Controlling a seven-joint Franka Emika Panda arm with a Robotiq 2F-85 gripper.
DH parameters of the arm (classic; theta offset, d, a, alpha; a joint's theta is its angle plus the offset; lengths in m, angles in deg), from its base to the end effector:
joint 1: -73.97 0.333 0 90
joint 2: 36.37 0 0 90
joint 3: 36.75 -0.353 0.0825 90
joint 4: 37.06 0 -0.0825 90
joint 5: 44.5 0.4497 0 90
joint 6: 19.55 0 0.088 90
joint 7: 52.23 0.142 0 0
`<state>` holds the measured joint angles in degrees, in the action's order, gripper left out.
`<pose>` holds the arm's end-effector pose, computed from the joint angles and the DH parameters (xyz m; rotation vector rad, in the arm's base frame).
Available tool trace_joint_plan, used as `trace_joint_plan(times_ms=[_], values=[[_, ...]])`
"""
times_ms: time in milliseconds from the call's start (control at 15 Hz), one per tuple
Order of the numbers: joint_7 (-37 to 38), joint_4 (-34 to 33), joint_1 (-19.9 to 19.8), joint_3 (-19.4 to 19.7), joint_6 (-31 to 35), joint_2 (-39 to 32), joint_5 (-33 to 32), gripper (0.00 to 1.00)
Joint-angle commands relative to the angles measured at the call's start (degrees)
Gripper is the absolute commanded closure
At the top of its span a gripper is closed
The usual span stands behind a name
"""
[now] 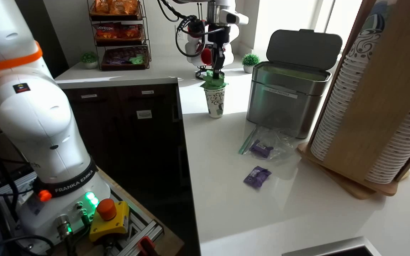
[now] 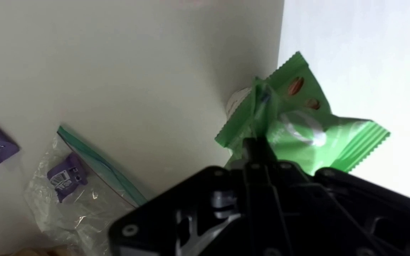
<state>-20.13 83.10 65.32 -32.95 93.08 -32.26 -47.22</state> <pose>0.5620 -0.1291 0.4206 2.8731 -1.1437 -0.0810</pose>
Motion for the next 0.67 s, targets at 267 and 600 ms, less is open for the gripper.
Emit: trace_joint_plan(times_ms=[267,600], values=[[0.1,-2.1,0.7,0.6,-5.7,-1.9,-3.9,1.0],[0.9,-3.3,1.0,0.5,-6.4,-3.4,-5.4,1.0]])
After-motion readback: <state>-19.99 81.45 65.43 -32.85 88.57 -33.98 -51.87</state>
